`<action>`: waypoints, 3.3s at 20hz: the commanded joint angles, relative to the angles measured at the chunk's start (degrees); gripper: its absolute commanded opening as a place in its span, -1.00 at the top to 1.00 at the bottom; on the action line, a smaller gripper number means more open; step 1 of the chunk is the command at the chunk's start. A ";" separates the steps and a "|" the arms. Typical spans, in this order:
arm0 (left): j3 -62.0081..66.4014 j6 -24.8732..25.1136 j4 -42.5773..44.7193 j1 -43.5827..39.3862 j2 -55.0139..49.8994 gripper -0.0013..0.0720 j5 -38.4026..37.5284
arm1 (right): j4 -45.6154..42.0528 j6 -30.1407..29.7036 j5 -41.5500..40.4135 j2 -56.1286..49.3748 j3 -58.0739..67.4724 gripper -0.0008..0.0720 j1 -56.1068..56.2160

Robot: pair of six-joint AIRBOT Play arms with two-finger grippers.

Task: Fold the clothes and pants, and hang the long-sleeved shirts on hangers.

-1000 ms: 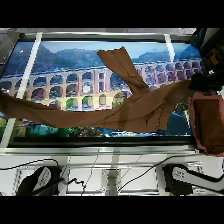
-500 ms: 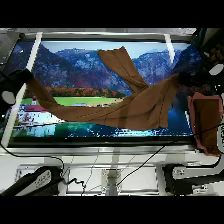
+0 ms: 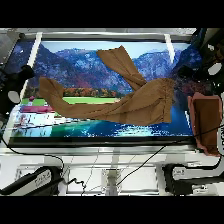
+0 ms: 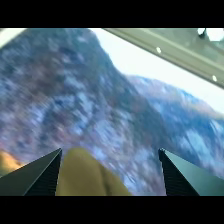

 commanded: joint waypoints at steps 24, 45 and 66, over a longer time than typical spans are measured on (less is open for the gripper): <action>18.82 30.88 -37.44 14.58 -30.01 -0.37 -28.96 | -2.16 -0.09 17.62 3.45 0.37 -0.25 -10.56; 18.91 27.63 -11.30 11.50 -21.97 -0.59 -38.40 | 1.01 -0.07 16.96 3.45 0.37 -0.25 -10.56; 18.91 9.33 -9.55 3.30 -30.58 -0.03 -24.50 | 0.98 -0.09 17.22 3.45 0.37 -0.25 -10.56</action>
